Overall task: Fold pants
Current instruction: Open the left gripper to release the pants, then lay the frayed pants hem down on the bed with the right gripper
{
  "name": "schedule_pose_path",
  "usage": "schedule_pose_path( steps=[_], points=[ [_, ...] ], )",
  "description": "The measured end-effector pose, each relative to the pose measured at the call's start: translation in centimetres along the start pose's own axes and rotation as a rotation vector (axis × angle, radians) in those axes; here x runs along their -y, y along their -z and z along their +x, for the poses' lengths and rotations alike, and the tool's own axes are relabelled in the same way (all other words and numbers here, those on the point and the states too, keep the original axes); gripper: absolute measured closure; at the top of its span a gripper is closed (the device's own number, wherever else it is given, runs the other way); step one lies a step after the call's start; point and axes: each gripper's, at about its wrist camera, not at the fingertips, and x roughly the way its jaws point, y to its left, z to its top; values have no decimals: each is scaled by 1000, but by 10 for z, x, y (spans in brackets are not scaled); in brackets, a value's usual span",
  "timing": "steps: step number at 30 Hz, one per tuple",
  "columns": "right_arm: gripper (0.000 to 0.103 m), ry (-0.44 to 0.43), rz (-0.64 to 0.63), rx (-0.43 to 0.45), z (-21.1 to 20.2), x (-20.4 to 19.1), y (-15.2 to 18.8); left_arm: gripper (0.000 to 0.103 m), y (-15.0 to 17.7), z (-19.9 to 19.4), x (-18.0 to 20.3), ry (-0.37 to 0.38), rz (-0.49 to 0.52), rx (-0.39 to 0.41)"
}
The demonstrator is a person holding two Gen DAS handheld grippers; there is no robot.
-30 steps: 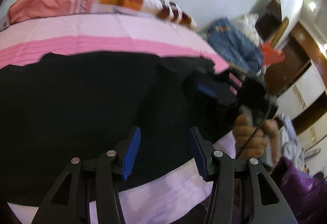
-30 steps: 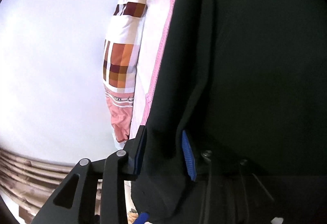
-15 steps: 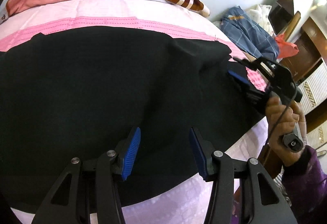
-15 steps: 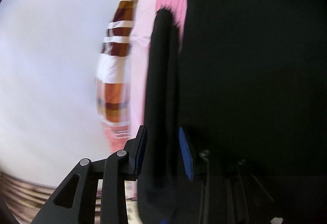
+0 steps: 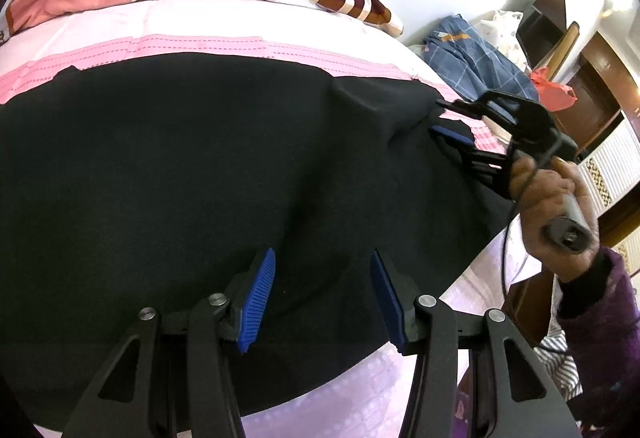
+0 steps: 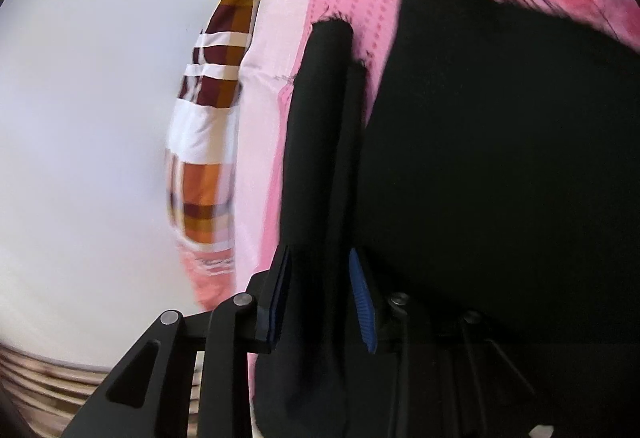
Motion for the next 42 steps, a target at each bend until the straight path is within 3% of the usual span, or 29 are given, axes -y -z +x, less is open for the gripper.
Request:
schedule_pose_path(
  steps=[3,8,15,17,19,21,26,30,39,41,42],
  points=[
    [74,52,-88,48,-14,-4,-2,52,2,-2,-4,20,-15,10],
    [74,51,-84,129,-18,-8,-38,52,2,-1,-1,16,-5,14],
    [77,169,-122,140,-12,-20,-70,52,3,-2,-2,24,-14,18],
    [84,210,-110,103,-8,-21,-76,52,3,-1,-2,23,-15,19],
    [101,258,-106,47,-3,-19,-82,52,3,-1,-4,28,-24,20],
    [103,245,-85,12,-2,-13,-86,52,3,-2,-4,33,-30,24],
    [102,229,-109,-56,7,-16,-93,52,3,-1,-4,32,-36,28],
    [99,205,-107,-51,12,-18,-94,52,3,-1,-4,31,-34,28],
    [76,177,-116,-35,21,-31,-90,52,3,-1,-3,31,-36,32],
    [78,200,-137,-32,24,-34,-89,52,2,-1,-3,31,-36,33],
    [85,215,-147,-35,25,-35,-88,52,3,-1,-3,31,-36,35]
  ],
)
